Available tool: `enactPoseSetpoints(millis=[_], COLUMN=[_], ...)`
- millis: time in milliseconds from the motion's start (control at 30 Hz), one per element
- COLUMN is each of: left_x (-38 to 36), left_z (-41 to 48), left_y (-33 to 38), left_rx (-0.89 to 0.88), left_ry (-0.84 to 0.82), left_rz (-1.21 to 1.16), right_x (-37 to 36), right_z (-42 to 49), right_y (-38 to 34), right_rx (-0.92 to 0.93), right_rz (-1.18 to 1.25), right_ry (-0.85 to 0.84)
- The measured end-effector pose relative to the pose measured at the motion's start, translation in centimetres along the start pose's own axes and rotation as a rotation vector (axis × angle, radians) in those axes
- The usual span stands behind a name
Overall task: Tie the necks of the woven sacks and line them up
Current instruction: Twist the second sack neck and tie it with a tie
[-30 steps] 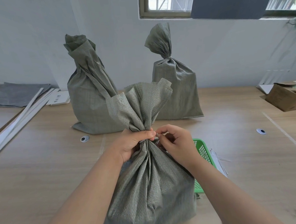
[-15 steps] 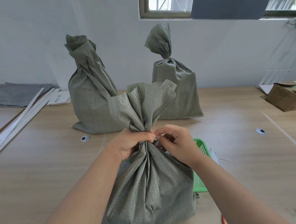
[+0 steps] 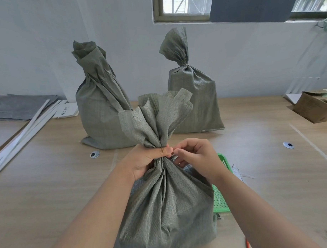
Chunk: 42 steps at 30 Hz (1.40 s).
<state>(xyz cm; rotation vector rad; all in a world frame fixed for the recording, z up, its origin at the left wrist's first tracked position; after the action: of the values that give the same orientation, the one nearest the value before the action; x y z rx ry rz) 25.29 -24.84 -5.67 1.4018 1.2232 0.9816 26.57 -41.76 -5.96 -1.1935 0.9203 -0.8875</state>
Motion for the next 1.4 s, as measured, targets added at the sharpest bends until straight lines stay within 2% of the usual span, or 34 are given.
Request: enactPoseSetpoints(millis=[100, 200, 300, 400, 567, 767, 1067, 1200, 1333, 1400], left_x=[-0.2, -0.2, 0.0, 0.2, 0.4, 0.6, 0.6, 1.2, 1.0, 1.0], left_z=[-0.1, 0.1, 0.4, 0.6, 0.8, 1.1, 1.3, 1.4, 1.3, 1.3], left_y=[-0.1, -0.3, -0.6, -1.0, -1.0, -0.9, -0.7, -0.6, -0.9, -0.9], left_rx=[-0.014, 0.014, 0.033, 0.034, -0.013, 0.009, 0.007, 0.001, 0.0, -0.003], left_ry=[0.01, 0.043, -0.01, -0.038, -0.084, -0.109, -0.105, -0.106, -0.126, -0.129], left_rz=[-0.021, -0.127, -0.115, -0.094, -0.02, 0.133, 0.17, 0.193, 0.169, 0.158], right_x=[-0.1, -0.1, -0.4, -0.5, -0.9, -0.7, -0.3, 0.3, 0.7, 0.3], right_z=[0.1, 0.2, 0.1, 0.0, 0.1, -0.2, -0.6, -0.7, -0.3, 0.0], right_y=[-0.1, -0.3, -0.5, -0.7, -0.6, -0.4, -0.8, -1.2, -1.2, -1.3], right_rx=[-0.044, -0.037, 0.003, 0.009, -0.012, -0.043, -0.093, -0.16, -0.093, -0.012], right_rz=[-0.035, -0.208, -0.411, -0.484, -0.483, -0.42, -0.437, -0.371, -0.467, -0.617], right_ry=[-0.014, -0.068, -0.102, -0.07, -0.011, 0.041, 0.06, 0.094, 0.115, 0.033])
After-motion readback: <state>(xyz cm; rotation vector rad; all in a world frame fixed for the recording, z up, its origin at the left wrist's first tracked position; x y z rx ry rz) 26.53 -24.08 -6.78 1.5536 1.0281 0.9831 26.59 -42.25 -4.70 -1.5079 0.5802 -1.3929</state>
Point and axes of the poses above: each hand's wrist, its own z-axis towards the middle knuckle, its own x-axis out of the back of the hand, y = z × x, the point moved 3 cm from there along z, towards the middle knuckle, and after that the axes turned 11 degrees about z, right-handed, at the moved point
